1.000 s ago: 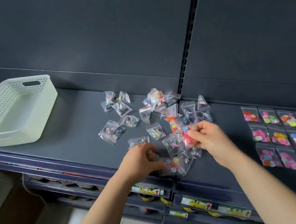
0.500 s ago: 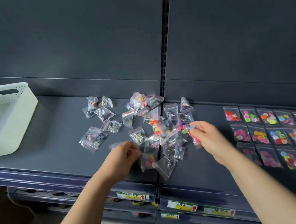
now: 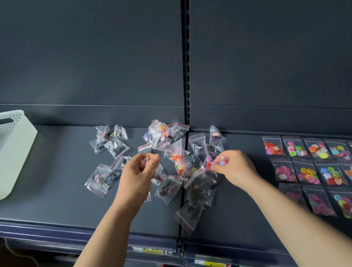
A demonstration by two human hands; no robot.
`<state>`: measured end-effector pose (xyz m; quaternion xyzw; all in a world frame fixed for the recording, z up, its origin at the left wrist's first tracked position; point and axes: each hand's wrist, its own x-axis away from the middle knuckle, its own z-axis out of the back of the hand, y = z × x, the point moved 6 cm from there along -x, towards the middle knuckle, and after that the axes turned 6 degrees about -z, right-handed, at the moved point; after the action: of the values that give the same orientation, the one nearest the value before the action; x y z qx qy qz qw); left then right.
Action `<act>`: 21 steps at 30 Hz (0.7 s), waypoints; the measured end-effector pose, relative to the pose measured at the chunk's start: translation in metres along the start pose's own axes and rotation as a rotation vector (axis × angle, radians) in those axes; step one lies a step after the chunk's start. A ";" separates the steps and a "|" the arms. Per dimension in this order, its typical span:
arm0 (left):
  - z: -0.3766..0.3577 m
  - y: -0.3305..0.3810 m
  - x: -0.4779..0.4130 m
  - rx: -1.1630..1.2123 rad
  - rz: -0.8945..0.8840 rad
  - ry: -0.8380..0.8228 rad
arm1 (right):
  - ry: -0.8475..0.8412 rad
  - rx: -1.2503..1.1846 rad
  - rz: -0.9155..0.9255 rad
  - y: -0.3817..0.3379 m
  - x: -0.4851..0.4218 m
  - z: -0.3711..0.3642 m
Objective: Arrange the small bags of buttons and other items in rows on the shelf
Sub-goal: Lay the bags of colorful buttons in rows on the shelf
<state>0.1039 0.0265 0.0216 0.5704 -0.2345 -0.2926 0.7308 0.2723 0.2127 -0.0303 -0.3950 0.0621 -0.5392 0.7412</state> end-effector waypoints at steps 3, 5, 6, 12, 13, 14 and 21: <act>-0.004 0.000 0.001 0.114 -0.005 -0.028 | -0.026 -0.207 -0.016 0.001 0.006 0.009; -0.012 0.001 0.003 0.207 0.038 -0.093 | -0.018 -0.376 -0.027 0.000 0.016 0.019; -0.018 0.002 0.005 0.230 0.063 -0.129 | -0.009 -0.449 -0.035 0.001 0.022 0.024; -0.068 0.022 0.030 0.194 0.044 -0.392 | -0.032 -0.761 -0.034 0.009 0.079 0.038; -0.075 0.027 0.036 0.205 0.018 -0.449 | -0.015 -0.759 -0.030 0.013 0.089 0.040; -0.082 0.033 0.044 0.221 -0.017 -0.519 | 0.016 -0.750 -0.025 0.016 0.099 0.042; -0.129 0.036 0.082 0.162 -0.001 -0.671 | 0.167 -0.750 -0.078 0.069 0.153 0.059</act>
<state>0.2561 0.0653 0.0263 0.4988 -0.4841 -0.4448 0.5648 0.4173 0.1206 0.0159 -0.5953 0.3002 -0.5371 0.5167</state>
